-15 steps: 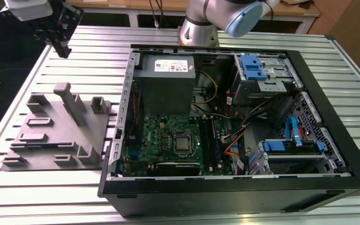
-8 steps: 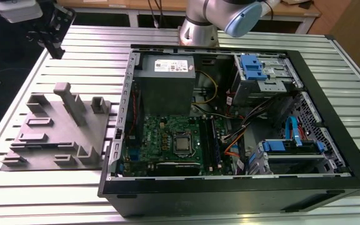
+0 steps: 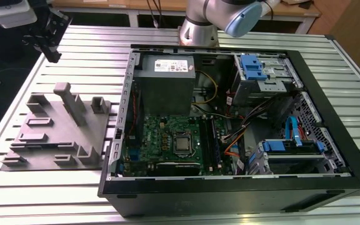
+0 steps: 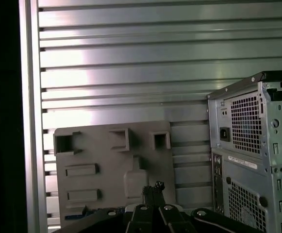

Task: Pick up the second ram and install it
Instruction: 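Reach for the second ram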

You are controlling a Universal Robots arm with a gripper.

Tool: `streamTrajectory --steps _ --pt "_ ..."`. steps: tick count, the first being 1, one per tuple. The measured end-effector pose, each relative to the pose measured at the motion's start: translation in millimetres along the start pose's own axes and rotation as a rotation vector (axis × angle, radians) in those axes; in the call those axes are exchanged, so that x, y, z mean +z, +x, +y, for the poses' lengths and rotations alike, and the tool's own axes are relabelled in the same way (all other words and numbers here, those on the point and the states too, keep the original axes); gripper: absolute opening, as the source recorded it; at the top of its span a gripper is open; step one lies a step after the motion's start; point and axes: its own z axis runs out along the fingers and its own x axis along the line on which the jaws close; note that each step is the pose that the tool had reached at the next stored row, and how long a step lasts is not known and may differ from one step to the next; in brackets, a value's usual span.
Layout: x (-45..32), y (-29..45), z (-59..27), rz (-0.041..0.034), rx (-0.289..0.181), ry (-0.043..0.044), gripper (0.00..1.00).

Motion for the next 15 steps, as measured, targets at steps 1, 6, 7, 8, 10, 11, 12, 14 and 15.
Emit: streamTrajectory --steps 1,6,7,8,10,11,12,14,15 --pt "0.2 0.5 -1.5 0.0 0.0 0.0 0.07" --pt "1.4 2.5 -9.6 0.0 0.0 -0.0001 0.07" --pt "1.6 2.9 -11.2 0.0 0.0 0.0 0.07" --pt "1.8 3.5 -12.7 0.0 0.0 0.0 0.07" --pt "2.2 4.9 -15.7 0.0 0.0 0.0 0.07" --pt "2.4 5.7 -17.3 0.0 0.0 0.0 0.07" --pt "2.7 6.6 -18.7 0.0 0.0 0.0 0.07" --pt "3.2 8.2 -21.6 0.0 0.0 -0.0001 0.07" --pt "3.4 9.1 -23.0 0.0001 0.0 0.0 0.07"
